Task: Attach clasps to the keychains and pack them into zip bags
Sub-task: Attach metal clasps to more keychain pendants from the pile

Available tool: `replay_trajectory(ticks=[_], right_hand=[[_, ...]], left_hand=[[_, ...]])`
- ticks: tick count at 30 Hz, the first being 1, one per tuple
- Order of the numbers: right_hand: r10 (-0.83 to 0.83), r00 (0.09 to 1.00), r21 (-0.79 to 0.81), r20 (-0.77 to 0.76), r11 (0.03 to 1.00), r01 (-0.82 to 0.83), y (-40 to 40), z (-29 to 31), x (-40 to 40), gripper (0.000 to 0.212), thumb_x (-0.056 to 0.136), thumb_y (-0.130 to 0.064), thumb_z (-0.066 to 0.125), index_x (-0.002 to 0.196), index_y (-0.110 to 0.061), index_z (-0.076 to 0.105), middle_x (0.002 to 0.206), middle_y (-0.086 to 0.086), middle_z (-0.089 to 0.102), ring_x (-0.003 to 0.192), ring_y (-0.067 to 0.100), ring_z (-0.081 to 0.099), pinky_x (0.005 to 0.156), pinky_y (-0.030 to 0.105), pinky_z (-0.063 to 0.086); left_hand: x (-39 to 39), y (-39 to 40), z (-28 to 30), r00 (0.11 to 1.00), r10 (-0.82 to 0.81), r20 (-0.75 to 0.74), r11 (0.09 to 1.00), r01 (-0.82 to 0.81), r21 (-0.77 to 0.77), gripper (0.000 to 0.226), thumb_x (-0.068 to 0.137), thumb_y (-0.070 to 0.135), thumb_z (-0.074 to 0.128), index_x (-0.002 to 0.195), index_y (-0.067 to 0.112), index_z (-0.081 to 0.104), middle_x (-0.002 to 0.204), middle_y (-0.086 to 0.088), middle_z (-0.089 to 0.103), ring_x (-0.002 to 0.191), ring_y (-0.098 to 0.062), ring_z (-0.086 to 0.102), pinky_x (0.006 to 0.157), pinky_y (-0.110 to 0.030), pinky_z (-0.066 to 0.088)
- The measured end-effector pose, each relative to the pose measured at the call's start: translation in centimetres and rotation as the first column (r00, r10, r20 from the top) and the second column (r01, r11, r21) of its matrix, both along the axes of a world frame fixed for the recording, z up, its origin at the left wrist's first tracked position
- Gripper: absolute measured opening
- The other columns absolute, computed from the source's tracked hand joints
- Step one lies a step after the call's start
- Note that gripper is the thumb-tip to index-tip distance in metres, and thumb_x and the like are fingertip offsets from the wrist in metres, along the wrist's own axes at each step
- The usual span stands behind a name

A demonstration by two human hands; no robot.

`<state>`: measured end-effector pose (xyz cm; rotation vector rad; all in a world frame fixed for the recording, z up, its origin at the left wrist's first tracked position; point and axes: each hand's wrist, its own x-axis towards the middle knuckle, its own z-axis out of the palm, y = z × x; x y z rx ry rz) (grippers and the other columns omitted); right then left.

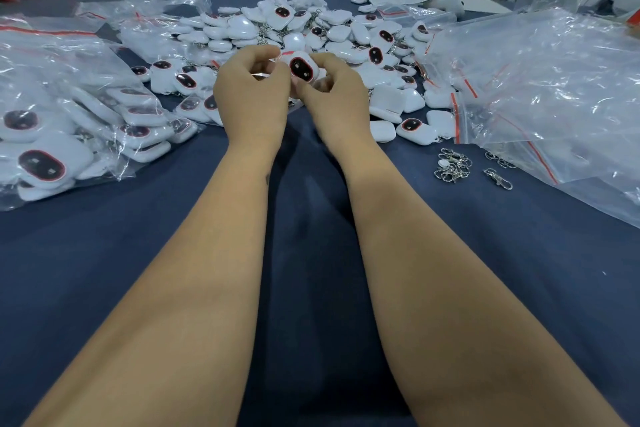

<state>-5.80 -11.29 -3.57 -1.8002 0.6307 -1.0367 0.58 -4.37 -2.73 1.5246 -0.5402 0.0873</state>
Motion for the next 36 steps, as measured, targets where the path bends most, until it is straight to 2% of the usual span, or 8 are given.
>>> replay_trajectory(ticks=[5, 9, 11, 17, 21, 27, 31, 36], right_hand=[[0.009, 0.994, 0.085, 0.108, 0.996, -0.018, 0.2, 0.4, 0.3, 0.027, 0.101, -0.021, 0.049, 0.126, -0.022, 0.061, 0.094, 0.001, 0.065, 0.08, 0.015, 0.06, 0.089, 0.045, 0.055], [-0.105, 0.985, 0.107, 0.135, 0.99, 0.09, -0.3, 0.6, -0.1, 0.028, 0.1, -0.013, 0.043, 0.12, -0.023, 0.059, 0.083, -0.004, 0.065, 0.077, 0.014, 0.062, 0.08, 0.037, 0.055], [-0.209, 0.977, 0.056, 0.051, 0.977, 0.206, -0.7, 0.5, -0.4, 0.033, 0.094, -0.007, 0.04, 0.118, -0.021, 0.059, 0.076, -0.012, 0.058, 0.073, 0.013, 0.058, 0.072, 0.036, 0.052], [-0.372, 0.84, -0.313, -0.396, 0.914, 0.257, -1.5, 0.4, -0.7, 0.045, 0.082, -0.004, 0.042, 0.12, -0.02, 0.058, 0.114, 0.003, 0.063, 0.111, 0.028, 0.051, 0.093, 0.037, 0.038], [-0.392, 0.818, -0.435, -0.421, 0.879, 0.197, -1.0, 0.4, -0.5, 0.04, 0.084, -0.008, 0.044, 0.115, -0.024, 0.063, 0.114, -0.002, 0.065, 0.111, 0.024, 0.051, 0.093, 0.035, 0.035], [0.046, 0.997, 0.072, -0.066, 0.997, -0.042, 0.5, 0.7, -0.4, 0.023, 0.086, -0.023, 0.055, 0.064, -0.019, 0.055, 0.061, 0.0, 0.062, 0.07, 0.023, 0.061, 0.065, 0.034, 0.043], [0.145, 0.989, 0.202, 0.033, 0.968, -0.149, 0.6, 1.1, -0.3, 0.008, 0.087, -0.012, 0.062, 0.092, -0.016, 0.067, 0.062, -0.002, 0.067, 0.058, 0.012, 0.063, 0.056, 0.018, 0.047], [0.048, 0.999, 0.154, -0.011, 0.987, -0.046, 0.4, 0.9, -0.1, 0.021, 0.081, -0.009, 0.072, 0.097, -0.018, 0.062, 0.066, 0.002, 0.063, 0.064, 0.016, 0.061, 0.071, 0.03, 0.051]], left_hand=[[0.3, -0.3, -0.3, 0.998, -0.042, -0.037, 0.997, 0.044, 0.06, 0.029, 0.082, 0.021, 0.06, 0.11, 0.022, 0.068, 0.081, 0.012, 0.064, 0.074, -0.003, 0.059, 0.073, -0.018, 0.049], [0.6, -0.3, -0.8, 0.997, 0.004, -0.083, 0.996, 0.004, 0.089, 0.029, 0.082, 0.016, 0.057, 0.106, 0.016, 0.072, 0.073, 0.016, 0.061, 0.065, 0.002, 0.055, 0.066, -0.016, 0.046], [0.8, 0.0, -0.3, 0.993, 0.053, -0.106, 0.998, -0.055, -0.013, 0.026, 0.084, 0.013, 0.056, 0.101, 0.012, 0.075, 0.074, 0.012, 0.063, 0.065, -0.002, 0.053, 0.067, -0.018, 0.045], [0.7, 1.1, 1.4, 0.962, 0.219, -0.166, 0.878, -0.268, -0.396, 0.016, 0.087, 0.006, 0.057, 0.093, 0.021, 0.06, 0.07, 0.009, 0.054, 0.063, -0.007, 0.054, 0.059, -0.017, 0.045], [0.4, 1.0, 1.5, 0.966, 0.158, -0.203, 0.873, -0.233, -0.429, 0.019, 0.087, 0.004, 0.056, 0.09, 0.022, 0.054, 0.064, 0.01, 0.047, 0.059, -0.013, 0.051, 0.056, -0.022, 0.044], [0.3, 0.9, 1.1, 0.975, 0.085, -0.206, 0.923, -0.155, -0.353, 0.015, 0.086, 0.004, 0.056, 0.087, 0.019, 0.057, 0.061, 0.009, 0.049, 0.045, -0.001, 0.044, 0.05, -0.016, 0.039], [0.1, 0.7, 1.1, 0.983, 0.055, -0.176, 0.946, -0.108, -0.306, 0.016, 0.083, 0.006, 0.055, 0.085, 0.021, 0.059, 0.065, 0.005, 0.051, 0.049, -0.005, 0.045, 0.052, -0.018, 0.04], [-0.6, 0.6, 0.9, 0.996, -0.069, -0.05, 0.98, 0.058, -0.192, 0.021, 0.078, 0.008, 0.056, 0.086, 0.027, 0.061, 0.064, 0.009, 0.053, 0.048, -0.006, 0.048, 0.049, -0.02, 0.041]])
